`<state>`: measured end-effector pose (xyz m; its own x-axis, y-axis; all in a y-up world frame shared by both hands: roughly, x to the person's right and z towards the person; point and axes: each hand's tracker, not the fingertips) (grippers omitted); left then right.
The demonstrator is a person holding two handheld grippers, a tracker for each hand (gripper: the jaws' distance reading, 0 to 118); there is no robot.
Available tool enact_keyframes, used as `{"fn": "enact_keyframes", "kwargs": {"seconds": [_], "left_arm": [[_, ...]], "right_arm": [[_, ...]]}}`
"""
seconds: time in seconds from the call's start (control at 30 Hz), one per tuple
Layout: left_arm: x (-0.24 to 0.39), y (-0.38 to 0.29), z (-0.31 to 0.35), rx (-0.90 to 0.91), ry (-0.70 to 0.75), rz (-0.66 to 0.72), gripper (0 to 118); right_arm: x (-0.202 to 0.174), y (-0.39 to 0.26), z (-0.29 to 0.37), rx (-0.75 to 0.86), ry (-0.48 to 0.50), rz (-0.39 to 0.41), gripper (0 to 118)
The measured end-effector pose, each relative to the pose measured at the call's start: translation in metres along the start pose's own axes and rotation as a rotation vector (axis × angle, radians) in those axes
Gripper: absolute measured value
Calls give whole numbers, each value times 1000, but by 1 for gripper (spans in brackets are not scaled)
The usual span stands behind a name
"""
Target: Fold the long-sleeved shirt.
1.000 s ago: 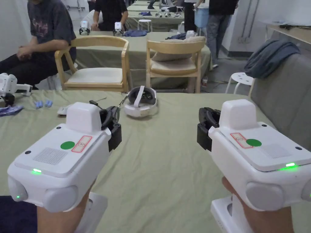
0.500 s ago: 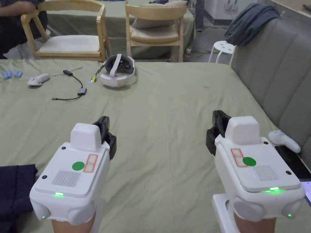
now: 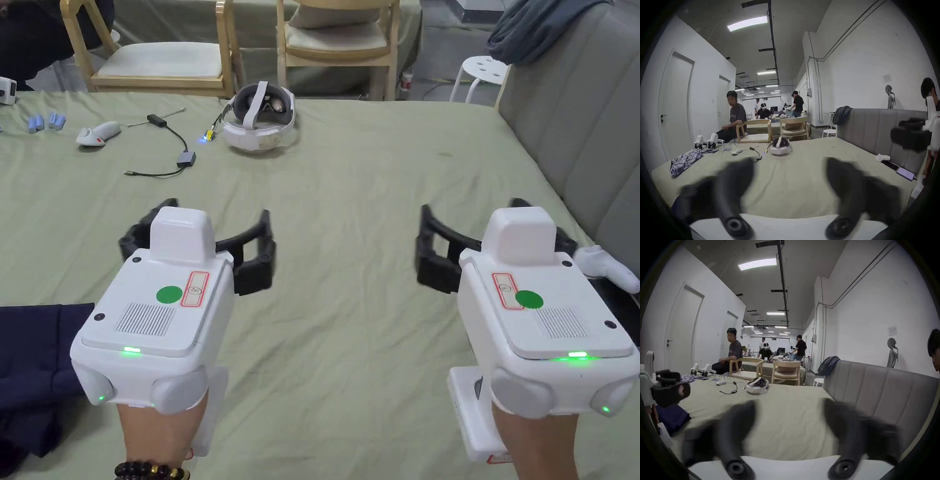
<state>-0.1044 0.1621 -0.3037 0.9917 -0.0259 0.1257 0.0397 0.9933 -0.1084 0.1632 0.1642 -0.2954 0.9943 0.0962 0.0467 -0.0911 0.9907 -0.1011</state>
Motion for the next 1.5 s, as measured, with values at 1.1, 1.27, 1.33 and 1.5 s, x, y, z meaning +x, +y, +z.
{"fn": "enact_keyframes", "kwargs": {"seconds": [1.1, 1.27, 1.33, 1.5], "left_arm": [[5, 8, 1, 44, -19, 19, 111], [6, 9, -1, 44, -26, 24, 111], [8, 9, -1, 50, -28, 22, 111], [6, 9, 1, 59, -69, 26, 111]], "right_arm": [[13, 4, 10, 29, -39, -14, 118], [14, 6, 12, 36, -47, -16, 118], [17, 5, 11, 37, -35, -25, 118], [19, 3, 10, 66, -50, -27, 118]]}}
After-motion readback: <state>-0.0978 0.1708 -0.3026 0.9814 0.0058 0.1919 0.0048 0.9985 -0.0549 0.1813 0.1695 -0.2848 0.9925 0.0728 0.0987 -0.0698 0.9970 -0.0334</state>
